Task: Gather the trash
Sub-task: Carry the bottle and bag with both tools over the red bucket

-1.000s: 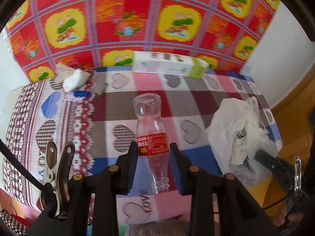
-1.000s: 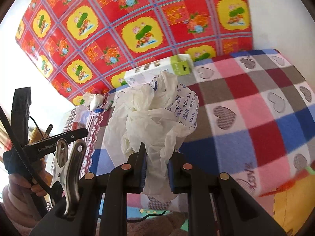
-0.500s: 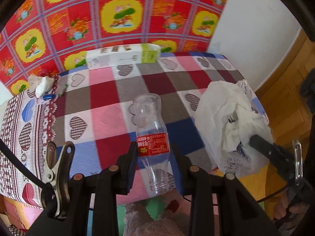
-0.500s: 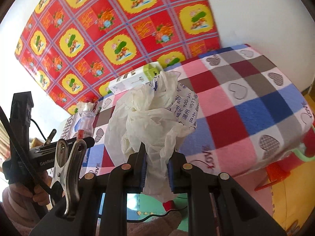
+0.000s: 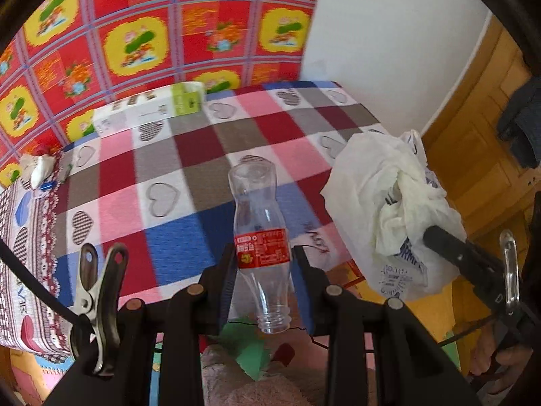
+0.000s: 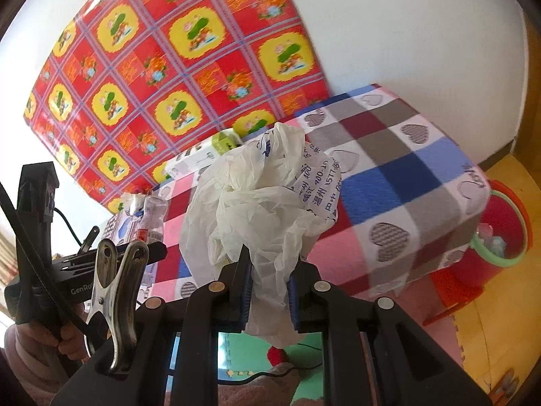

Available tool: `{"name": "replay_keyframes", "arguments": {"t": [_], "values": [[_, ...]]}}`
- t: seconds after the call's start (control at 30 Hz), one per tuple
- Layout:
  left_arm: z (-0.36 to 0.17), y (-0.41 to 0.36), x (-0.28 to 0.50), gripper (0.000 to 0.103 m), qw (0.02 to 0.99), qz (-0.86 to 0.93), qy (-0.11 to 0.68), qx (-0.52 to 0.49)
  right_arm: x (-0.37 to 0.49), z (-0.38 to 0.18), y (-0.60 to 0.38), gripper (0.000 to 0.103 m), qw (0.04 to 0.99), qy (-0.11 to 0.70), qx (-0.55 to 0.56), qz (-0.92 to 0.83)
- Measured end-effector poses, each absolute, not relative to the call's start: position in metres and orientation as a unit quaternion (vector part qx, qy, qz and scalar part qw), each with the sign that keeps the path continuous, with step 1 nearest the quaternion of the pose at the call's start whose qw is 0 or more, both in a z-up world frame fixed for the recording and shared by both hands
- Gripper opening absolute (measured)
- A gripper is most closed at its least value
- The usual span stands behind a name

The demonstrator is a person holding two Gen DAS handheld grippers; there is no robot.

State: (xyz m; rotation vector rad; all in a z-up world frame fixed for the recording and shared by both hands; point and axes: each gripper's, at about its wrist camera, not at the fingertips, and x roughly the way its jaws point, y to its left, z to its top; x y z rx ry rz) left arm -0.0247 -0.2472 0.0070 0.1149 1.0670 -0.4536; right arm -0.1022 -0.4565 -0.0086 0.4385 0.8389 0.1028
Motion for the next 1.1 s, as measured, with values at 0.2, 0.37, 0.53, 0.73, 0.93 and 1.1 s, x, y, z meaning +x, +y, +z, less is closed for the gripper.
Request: {"name": "replay_keyframes", "arguments": {"t": [0.2,0.37,0.53,0.73,0.93,1.1], "values": [[0.011,-0.285,-0.039,0.033,0.834,-0.230,0.498,0.063,-0.121,-0.004,-0.490,0.019,0.891,0.397,0.218,0.028],[0.014,-0.315,-0.045,0.033,0.832,-0.247,0.492,0.071,-0.134,0.003,-0.515,0.019,0.896,0.388,0.215,0.015],[0.016,-0.347,-0.050,0.033,0.826,-0.268,0.490,0.078,-0.146,0.014,-0.539,0.019,0.903,0.376,0.209,-0.007],[0.018,-0.383,-0.055,0.033,0.816,-0.298,0.487,0.095,-0.156,0.017,-0.568,0.019,0.901,0.374,0.218,-0.039],[0.014,-0.419,-0.052,0.033,0.803,-0.326,0.488,0.103,-0.162,0.013,-0.594,0.019,0.896,0.377,0.222,-0.072],[0.012,-0.455,-0.048,0.033,0.795,-0.350,0.482,0.115,-0.164,0.010,-0.619,0.019,0.891,0.379,0.228,-0.097]]}}
